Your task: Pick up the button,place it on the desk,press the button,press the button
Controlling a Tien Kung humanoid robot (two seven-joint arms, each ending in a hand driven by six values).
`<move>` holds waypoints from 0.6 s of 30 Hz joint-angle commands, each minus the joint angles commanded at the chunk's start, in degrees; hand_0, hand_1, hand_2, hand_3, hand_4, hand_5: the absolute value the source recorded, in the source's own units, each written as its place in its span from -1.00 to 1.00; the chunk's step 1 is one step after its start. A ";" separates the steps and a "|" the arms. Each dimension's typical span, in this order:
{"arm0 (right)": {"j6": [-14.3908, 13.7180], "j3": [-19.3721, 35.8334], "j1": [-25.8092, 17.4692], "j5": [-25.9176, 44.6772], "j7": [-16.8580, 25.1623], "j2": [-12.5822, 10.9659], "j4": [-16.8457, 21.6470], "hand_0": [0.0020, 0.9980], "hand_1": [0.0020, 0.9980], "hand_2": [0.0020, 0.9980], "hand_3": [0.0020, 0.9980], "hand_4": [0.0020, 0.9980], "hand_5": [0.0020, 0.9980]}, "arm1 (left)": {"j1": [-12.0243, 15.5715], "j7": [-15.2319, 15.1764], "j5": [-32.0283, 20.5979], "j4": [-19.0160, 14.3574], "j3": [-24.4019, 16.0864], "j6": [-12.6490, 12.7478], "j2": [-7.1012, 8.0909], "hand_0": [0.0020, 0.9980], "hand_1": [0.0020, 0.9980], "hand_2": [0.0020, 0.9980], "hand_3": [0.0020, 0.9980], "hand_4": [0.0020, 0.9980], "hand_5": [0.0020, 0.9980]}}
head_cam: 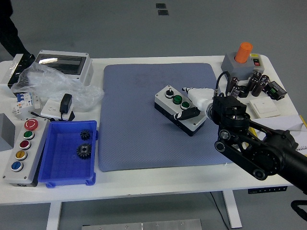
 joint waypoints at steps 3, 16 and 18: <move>-0.54 -0.37 0.00 0.20 0.00 0.14 -0.43 0.90 0.91 0.99 1.00 1.00 0.43 | 0.02 -0.02 -0.03 0.01 0.10 0.00 -0.03 0.37 0.41 0.33 0.37 0.39 -0.22; -9.32 -4.16 0.08 -1.07 0.00 1.09 -2.49 0.73 0.89 0.96 1.00 1.00 0.42 | -0.29 -0.40 0.07 0.00 0.20 0.21 -0.08 0.37 0.41 0.33 0.35 0.36 -0.23; -10.44 -4.36 0.07 -1.33 0.00 1.12 -2.64 0.33 0.72 0.83 1.00 1.00 0.08 | -0.30 -0.42 0.06 0.01 0.23 0.21 -0.09 0.37 0.41 0.31 0.34 0.34 -0.25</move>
